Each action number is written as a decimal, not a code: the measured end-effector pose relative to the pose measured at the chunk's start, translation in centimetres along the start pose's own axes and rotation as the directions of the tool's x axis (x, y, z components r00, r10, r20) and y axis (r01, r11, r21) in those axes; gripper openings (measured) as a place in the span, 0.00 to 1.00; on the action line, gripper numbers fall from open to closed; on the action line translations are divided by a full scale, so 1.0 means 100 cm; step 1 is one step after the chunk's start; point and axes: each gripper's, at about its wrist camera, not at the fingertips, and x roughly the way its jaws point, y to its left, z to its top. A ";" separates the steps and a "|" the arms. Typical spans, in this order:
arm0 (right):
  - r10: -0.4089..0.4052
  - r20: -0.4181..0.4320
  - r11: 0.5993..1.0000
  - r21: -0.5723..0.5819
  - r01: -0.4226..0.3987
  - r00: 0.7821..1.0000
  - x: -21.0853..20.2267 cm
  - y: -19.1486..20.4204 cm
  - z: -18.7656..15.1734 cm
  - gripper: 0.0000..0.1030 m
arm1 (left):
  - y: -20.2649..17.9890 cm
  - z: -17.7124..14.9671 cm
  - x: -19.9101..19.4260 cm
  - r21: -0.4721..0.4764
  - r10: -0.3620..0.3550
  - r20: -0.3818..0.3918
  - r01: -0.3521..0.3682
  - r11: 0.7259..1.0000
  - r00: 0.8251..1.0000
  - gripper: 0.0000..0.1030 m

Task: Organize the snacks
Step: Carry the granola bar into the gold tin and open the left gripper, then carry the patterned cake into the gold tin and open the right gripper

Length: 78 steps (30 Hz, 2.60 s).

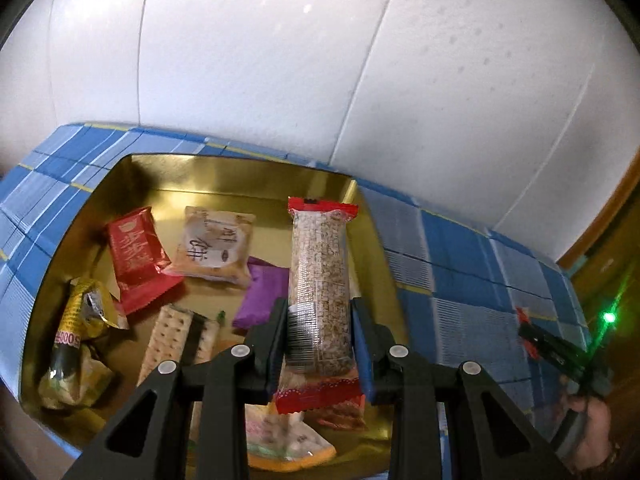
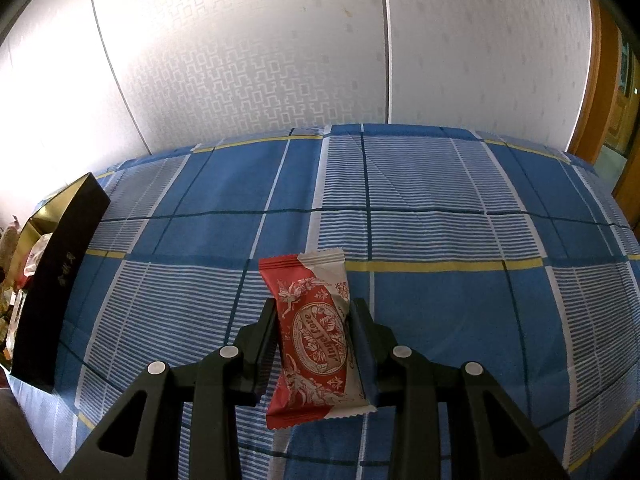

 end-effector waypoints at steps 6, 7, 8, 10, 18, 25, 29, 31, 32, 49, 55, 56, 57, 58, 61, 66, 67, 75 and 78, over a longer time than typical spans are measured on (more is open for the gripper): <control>0.011 -0.003 1.000 0.011 -0.011 1.000 0.000 -0.002 0.001 0.35 | -0.008 0.020 0.037 -0.015 0.045 -0.075 -0.046 0.999 0.996 0.30; 0.014 -0.004 1.000 0.014 -0.014 1.000 0.000 -0.003 0.001 0.35 | -0.008 0.024 0.044 -0.030 0.056 -0.086 -0.059 0.998 0.995 0.30; 0.018 -0.004 1.000 0.017 -0.017 1.000 0.001 -0.003 0.001 0.35 | -0.008 0.026 0.050 -0.037 0.067 -0.097 -0.071 0.997 0.993 0.30; 0.021 -0.006 1.000 0.022 -0.021 1.000 0.001 -0.004 0.001 0.35 | -0.006 0.033 0.060 -0.066 0.079 -0.123 -0.088 0.994 0.989 0.30; 0.022 -0.006 0.999 0.030 -0.022 1.000 0.001 -0.004 0.002 0.35 | 0.003 0.051 0.088 -0.222 0.051 -0.171 -0.089 0.971 0.984 0.33; 0.012 -0.004 1.000 0.028 -0.012 1.000 0.002 -0.002 0.002 0.35 | -0.002 0.046 0.084 -0.142 0.066 -0.149 -0.088 0.986 0.987 0.38; 0.000 -0.001 1.000 0.015 0.000 1.000 0.002 0.000 0.002 0.35 | 0.001 0.037 0.065 -0.102 0.072 -0.088 -0.081 0.992 0.993 0.43; -0.007 0.002 1.000 0.011 0.006 1.000 0.002 0.001 0.001 0.35 | 0.000 0.031 0.055 -0.078 0.072 -0.061 -0.077 0.994 0.995 0.54; -0.009 0.002 1.000 0.009 0.009 1.000 0.002 0.001 0.001 0.35 | 0.000 0.027 0.048 -0.062 0.071 -0.042 -0.073 0.995 0.997 0.55; 0.052 0.076 0.998 0.032 -0.054 0.996 -0.010 0.016 -0.006 0.34 | 0.043 -0.028 -0.024 0.006 0.167 0.206 -0.172 0.985 0.964 0.86; 0.095 0.108 0.995 -0.039 -0.092 0.990 -0.016 0.047 -0.020 0.34 | 0.067 -0.028 -0.036 -0.073 0.163 0.238 -0.149 0.986 0.957 0.92; 0.109 0.106 0.993 -0.045 -0.105 0.988 -0.016 0.052 -0.023 0.34 | 0.069 -0.029 -0.037 -0.074 0.166 0.241 -0.153 0.985 0.956 0.92; 0.120 0.103 0.992 -0.049 -0.115 0.988 -0.016 0.058 -0.026 0.34 | 0.070 -0.030 -0.038 -0.074 0.180 0.244 -0.167 0.983 0.953 0.93; 0.126 0.100 0.991 -0.051 -0.121 0.987 -0.016 0.063 -0.029 0.34 | 0.072 -0.030 -0.039 -0.072 0.190 0.245 -0.178 0.981 0.951 0.94; 0.159 0.085 0.986 -0.060 -0.154 0.984 -0.019 0.077 -0.038 0.34 | 0.076 -0.032 -0.042 -0.066 0.216 0.243 -0.206 0.976 0.946 0.98; 0.218 0.085 0.972 -0.106 -0.209 0.972 -0.032 0.111 -0.042 0.34 | 0.086 -0.033 -0.044 -0.083 0.258 0.229 -0.245 0.966 0.939 0.99; 0.227 0.089 0.969 -0.115 -0.216 0.970 -0.035 0.118 -0.041 0.34 | 0.087 -0.033 -0.045 -0.086 0.264 0.227 -0.250 0.964 0.937 0.99; 0.327 0.075 0.923 -0.239 -0.301 0.942 -0.050 0.196 -0.025 0.34 | 0.102 -0.036 -0.051 -0.113 0.324 0.206 -0.306 0.945 0.924 1.00; 0.362 0.040 0.903 -0.264 -0.340 0.931 -0.046 0.226 -0.017 0.34 | 0.108 -0.037 -0.053 -0.122 0.346 0.203 -0.327 0.937 0.916 1.00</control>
